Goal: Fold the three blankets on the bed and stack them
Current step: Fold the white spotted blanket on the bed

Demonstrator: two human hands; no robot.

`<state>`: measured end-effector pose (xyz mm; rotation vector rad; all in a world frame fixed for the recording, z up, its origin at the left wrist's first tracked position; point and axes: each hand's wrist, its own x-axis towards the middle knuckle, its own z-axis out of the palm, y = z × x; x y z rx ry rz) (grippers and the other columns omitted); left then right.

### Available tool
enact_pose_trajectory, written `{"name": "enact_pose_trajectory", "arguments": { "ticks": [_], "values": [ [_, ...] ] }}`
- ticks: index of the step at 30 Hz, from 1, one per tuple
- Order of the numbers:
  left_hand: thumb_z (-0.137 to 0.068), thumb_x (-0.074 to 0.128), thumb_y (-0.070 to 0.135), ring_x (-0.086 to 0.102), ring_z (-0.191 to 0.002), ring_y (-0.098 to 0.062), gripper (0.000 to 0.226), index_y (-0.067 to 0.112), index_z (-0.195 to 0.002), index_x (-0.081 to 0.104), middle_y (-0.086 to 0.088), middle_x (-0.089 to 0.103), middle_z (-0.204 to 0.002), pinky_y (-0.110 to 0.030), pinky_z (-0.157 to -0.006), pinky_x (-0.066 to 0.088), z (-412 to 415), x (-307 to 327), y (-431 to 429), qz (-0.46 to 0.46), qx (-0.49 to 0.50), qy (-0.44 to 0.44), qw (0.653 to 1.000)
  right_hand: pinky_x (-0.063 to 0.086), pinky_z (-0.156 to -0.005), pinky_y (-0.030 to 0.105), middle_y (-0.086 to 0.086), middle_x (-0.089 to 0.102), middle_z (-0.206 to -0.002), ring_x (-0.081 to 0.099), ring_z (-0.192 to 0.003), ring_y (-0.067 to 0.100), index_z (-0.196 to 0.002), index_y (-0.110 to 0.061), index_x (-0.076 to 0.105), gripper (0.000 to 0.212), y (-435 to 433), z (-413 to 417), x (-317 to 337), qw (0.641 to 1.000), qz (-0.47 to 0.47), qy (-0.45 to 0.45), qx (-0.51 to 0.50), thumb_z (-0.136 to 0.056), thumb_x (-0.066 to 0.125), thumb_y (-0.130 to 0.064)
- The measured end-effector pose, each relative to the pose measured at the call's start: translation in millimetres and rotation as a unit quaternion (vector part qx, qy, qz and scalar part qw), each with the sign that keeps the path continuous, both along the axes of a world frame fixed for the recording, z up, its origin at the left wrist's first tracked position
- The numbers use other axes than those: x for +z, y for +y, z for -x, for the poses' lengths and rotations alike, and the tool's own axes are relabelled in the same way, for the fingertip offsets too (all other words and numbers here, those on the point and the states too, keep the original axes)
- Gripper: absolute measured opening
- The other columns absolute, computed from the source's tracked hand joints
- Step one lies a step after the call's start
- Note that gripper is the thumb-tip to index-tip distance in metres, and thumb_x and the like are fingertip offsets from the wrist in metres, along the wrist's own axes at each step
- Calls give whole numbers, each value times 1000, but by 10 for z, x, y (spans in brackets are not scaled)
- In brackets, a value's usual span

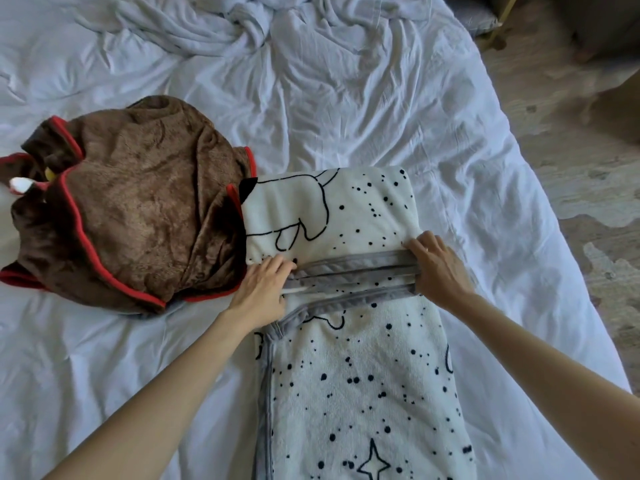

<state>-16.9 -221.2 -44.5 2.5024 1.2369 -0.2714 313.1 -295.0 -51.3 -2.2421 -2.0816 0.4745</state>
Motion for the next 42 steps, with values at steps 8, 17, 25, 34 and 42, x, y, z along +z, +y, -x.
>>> {"name": "enact_pose_trajectory", "arguments": {
  "ticks": [8, 17, 25, 34, 42],
  "values": [
    [-85, 57, 12, 58, -100, -12, 23, 21, -106, 61, 8, 56, -108, -30, -76, 47, -52, 128, 350, -40, 267, -239, 933, 42, -84, 34, -1, 53, -108, 49, -102, 18, -97, -18, 71, 42, 254, 30, 20, 952, 33, 245, -181, -70, 40, -30],
    [-81, 71, 50, 56, -114, -22, 70, 8, -133, 51, -5, 58, -129, -36, -96, 46, -249, -83, 1124, 207, 573, -352, 710, 41, -71, 27, 12, 58, -119, 54, -91, 17, -118, -7, 53, 58, 990, -25, -46, 844, 23, 400, -356, -84, 61, -54],
    [-80, 79, 32, 58, -119, -17, 64, 17, -136, 51, 1, 63, -127, -35, -104, 46, -414, -239, 1180, 196, 524, -418, 716, 53, -55, 19, 2, 69, -90, 70, -67, 10, -94, -16, 62, 38, 1215, -62, -122, 786, 98, 485, -369, -68, 85, -32],
    [-86, 72, 28, 42, -133, -18, 74, 15, -147, 33, 0, 44, -144, -32, -110, 37, -507, -152, 1402, 99, 476, -426, 763, 58, -78, 35, 1, 70, -107, 69, -94, 20, -110, -25, 61, 30, 1553, -140, -53, 759, -35, 561, -328, -82, 73, -22],
    [-75, 70, 63, 57, -93, -19, 68, 22, -120, 40, 8, 57, -103, -29, -70, 44, -227, -342, 884, 74, 480, -291, 824, 49, -63, 26, 6, 68, -95, 64, -80, 18, -112, -11, 55, 61, 838, -111, -233, 827, 154, 440, -314, -74, 72, -55]
  ]
}}
